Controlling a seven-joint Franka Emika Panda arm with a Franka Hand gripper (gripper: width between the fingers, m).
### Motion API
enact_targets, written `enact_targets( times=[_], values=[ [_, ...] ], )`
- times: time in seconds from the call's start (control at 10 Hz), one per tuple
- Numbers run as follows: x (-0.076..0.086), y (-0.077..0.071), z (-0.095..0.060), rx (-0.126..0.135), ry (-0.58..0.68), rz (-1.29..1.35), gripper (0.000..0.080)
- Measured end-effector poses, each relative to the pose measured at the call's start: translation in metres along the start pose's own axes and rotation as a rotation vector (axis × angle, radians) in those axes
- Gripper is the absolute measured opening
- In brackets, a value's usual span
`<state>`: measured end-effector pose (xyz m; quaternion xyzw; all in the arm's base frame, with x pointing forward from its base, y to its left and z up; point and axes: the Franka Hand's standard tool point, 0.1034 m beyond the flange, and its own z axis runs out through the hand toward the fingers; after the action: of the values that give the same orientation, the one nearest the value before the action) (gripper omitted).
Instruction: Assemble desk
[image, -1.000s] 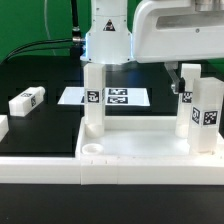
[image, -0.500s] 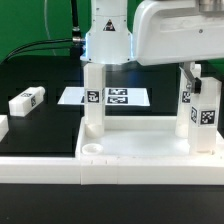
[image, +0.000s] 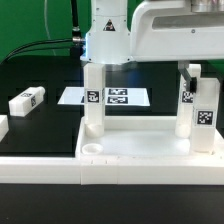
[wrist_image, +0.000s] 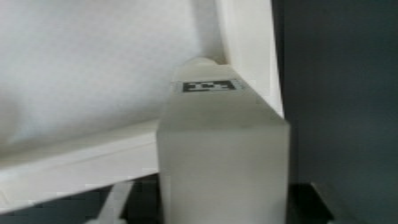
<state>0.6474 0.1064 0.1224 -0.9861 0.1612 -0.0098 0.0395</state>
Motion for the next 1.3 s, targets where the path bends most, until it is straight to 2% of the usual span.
enact_targets(
  times=[0.3,0.7,1.0,1.1,1.2,1.3],
  values=[
    [0.0009,0.0026,0.0005,0.001,0.000,0.300,0.0287],
    [-0.0010,0.0047,0.0016,0.013,-0.010,0.849,0.0288],
    [0.0000,0.0065,0.0017,0.021,-0.014,0.979,0.0288],
    [-0.0001,0.0067,0.0023,0.020,-0.014,0.955,0.0315],
    [-0.0003,0.0067,0.0025,0.018,-0.014,0.923,0.0504],
    [-0.0019,0.0065,0.0022,-0.006,-0.020,0.863,0.0504]
  ],
)
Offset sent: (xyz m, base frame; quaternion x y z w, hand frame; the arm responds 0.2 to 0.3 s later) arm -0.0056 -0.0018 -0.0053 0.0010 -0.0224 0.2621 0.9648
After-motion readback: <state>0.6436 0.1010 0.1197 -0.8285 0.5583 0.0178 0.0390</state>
